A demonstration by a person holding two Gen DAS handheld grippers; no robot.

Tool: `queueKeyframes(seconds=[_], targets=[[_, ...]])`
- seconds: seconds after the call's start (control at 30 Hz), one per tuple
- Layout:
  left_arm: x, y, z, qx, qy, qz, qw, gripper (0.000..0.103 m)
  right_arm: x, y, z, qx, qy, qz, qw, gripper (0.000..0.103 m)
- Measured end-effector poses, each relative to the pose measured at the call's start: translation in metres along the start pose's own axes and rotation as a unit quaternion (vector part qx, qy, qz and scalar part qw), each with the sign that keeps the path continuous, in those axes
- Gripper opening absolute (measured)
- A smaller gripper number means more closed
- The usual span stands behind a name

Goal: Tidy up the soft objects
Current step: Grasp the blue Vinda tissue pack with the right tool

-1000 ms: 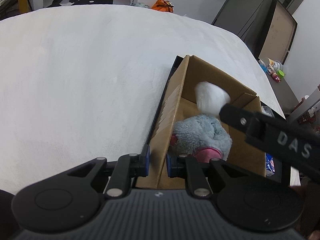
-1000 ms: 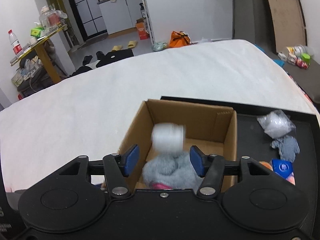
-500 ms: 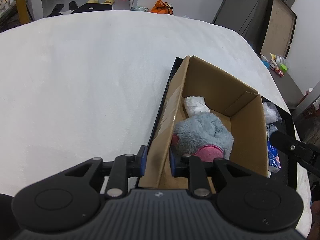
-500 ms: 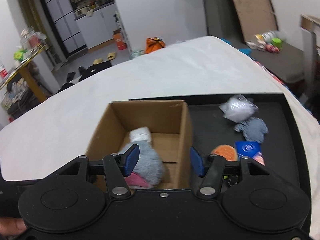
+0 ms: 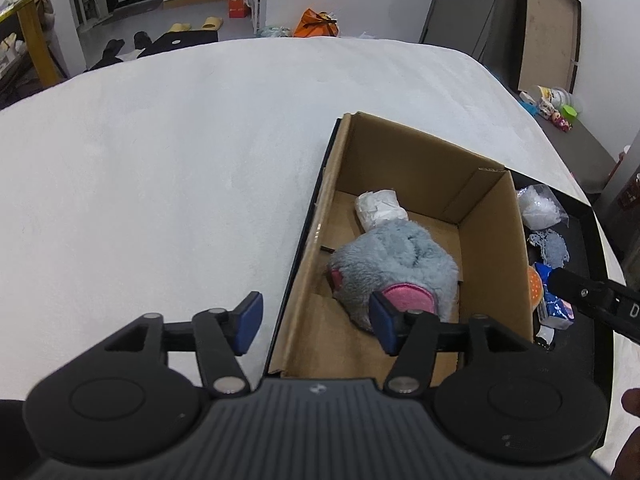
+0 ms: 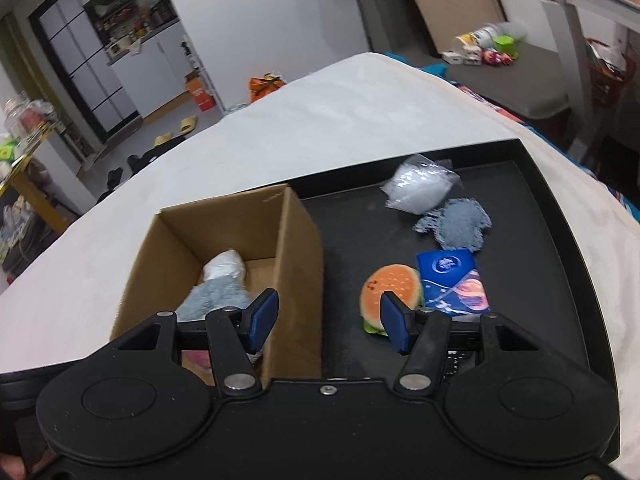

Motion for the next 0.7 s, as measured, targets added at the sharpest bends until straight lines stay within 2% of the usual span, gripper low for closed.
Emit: queueKeyframes(seconds=[0.17,0.37,0.7], targets=[[0.001,-0.002,-0.007,0.006,-0.016,-0.002,0.9999,0.070,0.007,0.001,-0.015,0.022,0.000,0.002,1.000,0.057],[0.002,-0.004,-0.016,0.012,-0.034,-0.002,0.9994,0.074,0.012,0.000,-0.034,0.046,0.001,0.001,0.999,0.057],[0.008,-0.004,-0.031,0.032,-0.061,0.006,0.9976,0.076,0.028,0.001,-0.065,0.044,0.029,0.013,0.999,0.057]])
Point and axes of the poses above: each gripper's, at about its wrist camera, not at the fingertips, and x roughly the way its jaws point, z to its left, y to its underside, the point moved 3 cm from there along x, roughly the way its jaws point, and after that the axes turned 14 degrees about z, right-handed, at the moved point
